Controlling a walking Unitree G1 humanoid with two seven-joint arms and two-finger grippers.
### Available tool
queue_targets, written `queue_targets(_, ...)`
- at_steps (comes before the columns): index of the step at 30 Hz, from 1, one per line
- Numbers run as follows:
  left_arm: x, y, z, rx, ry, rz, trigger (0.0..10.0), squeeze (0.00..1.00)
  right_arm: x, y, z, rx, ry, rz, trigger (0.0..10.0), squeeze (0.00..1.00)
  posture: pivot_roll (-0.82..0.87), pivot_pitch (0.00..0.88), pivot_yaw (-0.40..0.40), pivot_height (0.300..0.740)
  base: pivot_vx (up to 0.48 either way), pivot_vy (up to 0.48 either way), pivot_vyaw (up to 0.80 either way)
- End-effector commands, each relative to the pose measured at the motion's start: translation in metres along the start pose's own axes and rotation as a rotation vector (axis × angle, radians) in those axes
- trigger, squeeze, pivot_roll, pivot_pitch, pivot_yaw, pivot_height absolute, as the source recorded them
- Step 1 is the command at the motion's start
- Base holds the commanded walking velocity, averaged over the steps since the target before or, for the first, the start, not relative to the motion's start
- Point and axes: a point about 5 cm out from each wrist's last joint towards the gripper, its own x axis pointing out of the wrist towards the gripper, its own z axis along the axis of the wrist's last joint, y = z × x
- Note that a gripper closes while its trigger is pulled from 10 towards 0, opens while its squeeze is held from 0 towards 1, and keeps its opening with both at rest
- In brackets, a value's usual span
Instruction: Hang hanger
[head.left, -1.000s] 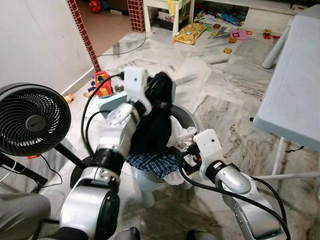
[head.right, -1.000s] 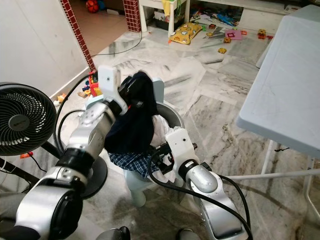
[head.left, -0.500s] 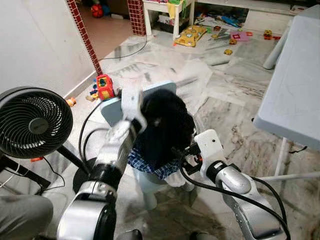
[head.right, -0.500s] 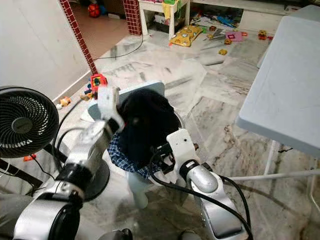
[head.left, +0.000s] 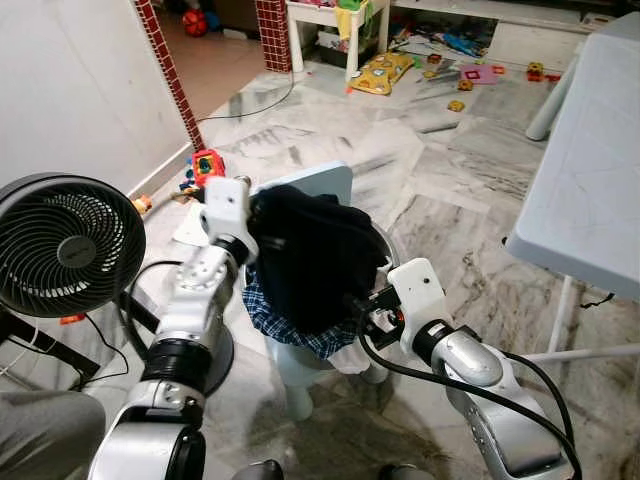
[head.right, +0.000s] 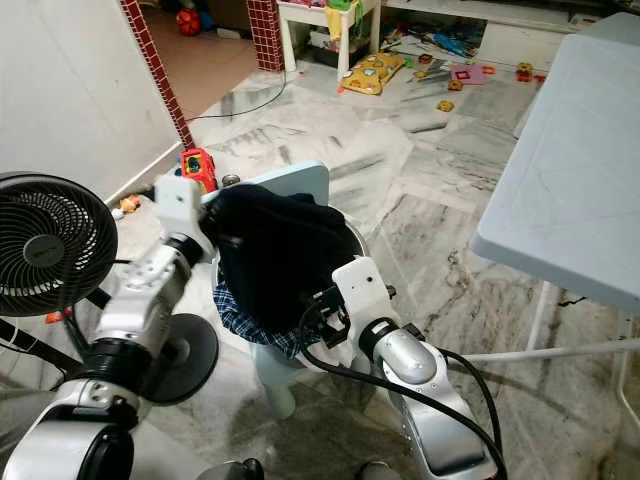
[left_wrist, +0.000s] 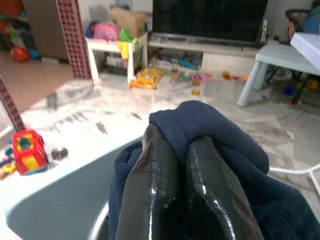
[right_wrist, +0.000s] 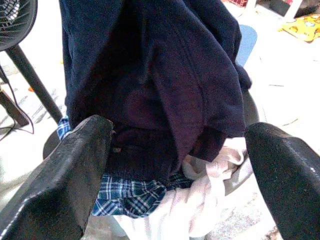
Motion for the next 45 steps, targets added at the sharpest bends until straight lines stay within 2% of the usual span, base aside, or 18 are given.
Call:
queue_targets(1,-0.005,0.008,0.009,0.0,-0.026,0.009,0.0,0.0,0.003,0.003,0.002,-0.004,-0.011,0.009,10.0,0.0,-0.14,0.096,0.077,0.74,0.0,0.0,0.0)
queue_targets(4,-0.011,0.011,0.02,0.003,-0.054,0.006,0.0,0.0,0.004,0.002,0.002,-0.004,-0.01,0.009,10.0,0.0,-0.13,0.089,0.076,0.74,0.0,0.0,0.0)
queue_targets(6,-0.024,0.014,0.034,0.024,-0.07,-0.013,0.0,0.0,0.008,0.001,0.0,-0.004,-0.008,0.013,10.0,0.0,-0.09,0.075,0.068,0.74,0.0,0.0,0.0)
queue_targets(9,-0.028,0.014,0.036,0.038,-0.073,-0.015,0.0,0.0,0.009,0.001,0.0,-0.004,-0.007,0.016,10.0,0.0,-0.07,0.07,0.064,0.74,0.0,0.0,0.0)
queue_targets(10,-0.041,0.016,0.039,0.055,-0.069,-0.004,0.0,0.0,0.015,0.005,0.001,-0.005,-0.014,0.034,10.0,0.0,-0.06,0.066,0.059,0.74,0.0,0.0,0.0)
queue_targets(14,-0.059,0.019,0.037,0.06,-0.034,0.023,0.0,0.0,0.02,0.008,0.004,-0.008,-0.025,0.045,10.0,0.0,-0.05,0.064,0.055,0.74,0.0,0.0,0.0)
queue_targets(19,-0.065,0.022,0.034,0.057,-0.003,0.045,0.0,0.0,0.019,0.004,0.001,-0.014,-0.021,0.035,10.0,0.0,-0.06,0.067,0.056,0.74,0.0,0.0,0.0)
queue_targets(21,-0.061,0.026,0.025,0.084,0.059,0.052,0.0,0.0,0.017,0.001,-0.001,-0.016,-0.017,0.021,10.0,0.0,-0.07,0.074,0.063,0.74,0.0,0.0,0.0)
queue_targets(26,-0.05,0.033,0.013,0.122,0.123,0.062,0.0,0.0,0.013,-0.002,0.0,-0.015,-0.024,-0.013,10.0,0.0,-0.09,0.086,0.072,0.74,0.0,0.0,0.0)
queue_targets(30,-0.034,0.036,0.004,0.14,0.137,0.061,0.0,0.0,0.007,-0.008,0.0,-0.014,-0.03,-0.067,10.0,0.0,-0.11,0.106,0.081,0.74,0.0,0.0,0.0)
queue_targets(32,-0.025,0.035,0.002,0.14,0.132,0.057,0.0,0.0,0.003,-0.012,0.0,-0.015,-0.031,-0.094,10.0,0.0,-0.13,0.117,0.084,0.74,0.0,0.0,0.0)
queue_targets(33,-0.015,0.031,0.001,0.144,0.119,0.052,0.0,0.0,-0.001,-0.017,-0.001,-0.013,-0.031,-0.122,10.0,0.0,-0.14,0.124,0.087,0.74,0.0,0.0,0.0)
queue_targets(34,-0.013,0.03,0.0,0.146,0.116,0.051,0.0,0.0,-0.002,-0.018,-0.001,-0.013,-0.031,-0.128,10.0,0.0,-0.14,0.126,0.088,0.74,0.0,0.0,0.0)
queue_targets(37,0.002,0.014,-0.005,0.188,0.114,0.019,0.0,0.0,-0.008,-0.021,-0.001,-0.018,-0.028,-0.152,10.0,0.0,-0.17,0.144,0.094,0.74,0.0,0.0,0.0)
queue_targets(39,0.011,-0.009,-0.019,0.202,0.152,-0.051,0.0,0.0,-0.012,-0.021,0.0,-0.019,-0.029,-0.163,10.0,0.0,-0.19,0.157,0.098,0.74,0.0,0.0,0.0)
queue_targets(41,0.012,-0.013,-0.022,0.201,0.16,-0.063,0.0,0.0,-0.012,-0.021,0.0,-0.02,-0.029,-0.165,10.0,0.0,-0.19,0.158,0.097,0.74,0.0,0.0,0.0)
queue_targets(44,0.012,-0.043,-0.045,0.184,0.214,-0.155,0.0,0.0,-0.016,-0.021,0.001,-0.019,-0.027,-0.174,10.0,0.0,-0.2,0.17,0.098,0.74,0.0,0.0,0.0)
queue_targets(45,0.012,-0.043,-0.045,0.184,0.214,-0.155,0.0,0.0,-0.016,-0.021,0.001,-0.019,-0.027,-0.174,10.0,0.0,-0.2,0.17,0.098,0.74,0.0,0.0,0.0)
